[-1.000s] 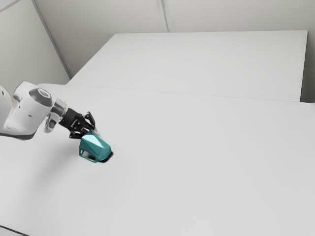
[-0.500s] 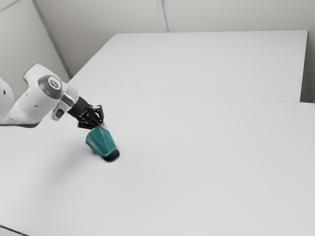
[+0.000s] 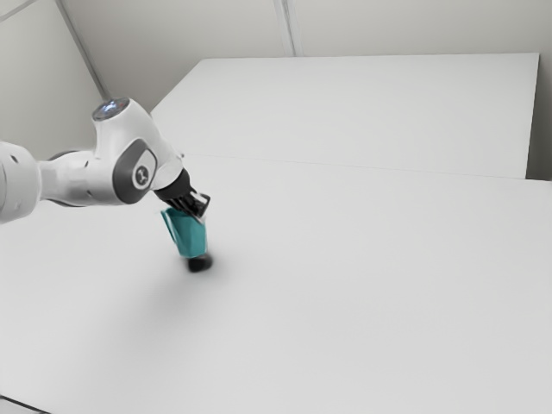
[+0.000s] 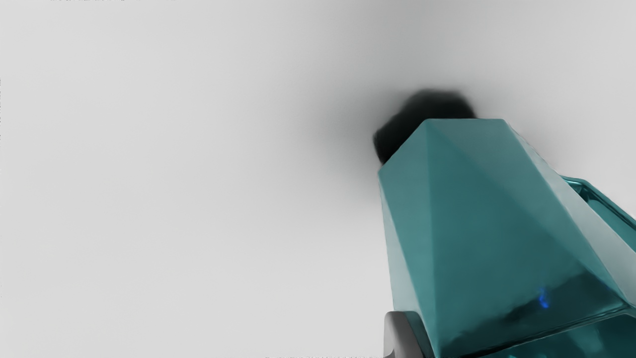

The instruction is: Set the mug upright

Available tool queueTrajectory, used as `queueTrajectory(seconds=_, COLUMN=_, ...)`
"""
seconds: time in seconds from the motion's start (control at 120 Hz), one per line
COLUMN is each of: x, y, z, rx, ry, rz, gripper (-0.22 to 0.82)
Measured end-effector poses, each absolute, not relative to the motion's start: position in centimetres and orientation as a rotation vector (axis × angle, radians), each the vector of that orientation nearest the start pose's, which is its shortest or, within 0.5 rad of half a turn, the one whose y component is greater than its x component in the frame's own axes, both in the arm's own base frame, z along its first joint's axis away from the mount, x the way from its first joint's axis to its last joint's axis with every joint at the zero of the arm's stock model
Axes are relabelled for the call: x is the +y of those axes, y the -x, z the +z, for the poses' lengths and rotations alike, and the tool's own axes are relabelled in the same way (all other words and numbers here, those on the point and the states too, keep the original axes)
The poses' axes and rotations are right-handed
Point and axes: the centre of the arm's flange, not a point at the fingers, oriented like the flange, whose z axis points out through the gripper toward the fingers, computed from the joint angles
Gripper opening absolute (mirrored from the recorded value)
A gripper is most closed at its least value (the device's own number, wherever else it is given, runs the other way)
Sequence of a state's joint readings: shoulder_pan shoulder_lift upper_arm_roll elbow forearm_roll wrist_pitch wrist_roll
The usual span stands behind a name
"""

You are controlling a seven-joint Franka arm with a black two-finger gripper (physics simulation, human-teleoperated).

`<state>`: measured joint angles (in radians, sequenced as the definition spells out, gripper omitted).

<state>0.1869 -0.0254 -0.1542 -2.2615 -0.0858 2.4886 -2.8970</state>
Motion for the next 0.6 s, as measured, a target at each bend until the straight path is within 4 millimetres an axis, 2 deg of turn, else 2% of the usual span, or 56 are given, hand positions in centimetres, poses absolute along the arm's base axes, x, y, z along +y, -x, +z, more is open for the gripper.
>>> queueTrajectory(seconds=0.083, x=0.4, y=-53.5, z=39.2, rx=2.830, ry=-0.261, rz=-0.007, gripper=-0.18)
queueTrajectory(seconds=0.167, x=0.0, y=-53.3, z=38.8, rx=2.778, ry=-0.298, rz=0.031, gripper=-0.18)
queueTrajectory(seconds=0.467, x=2.1, y=-52.3, z=38.3, rx=2.656, ry=-0.267, rz=0.099, gripper=-0.18)
queueTrajectory(seconds=0.6, x=0.3, y=-51.6, z=38.1, rx=2.626, ry=-0.305, rz=0.096, gripper=-0.18)
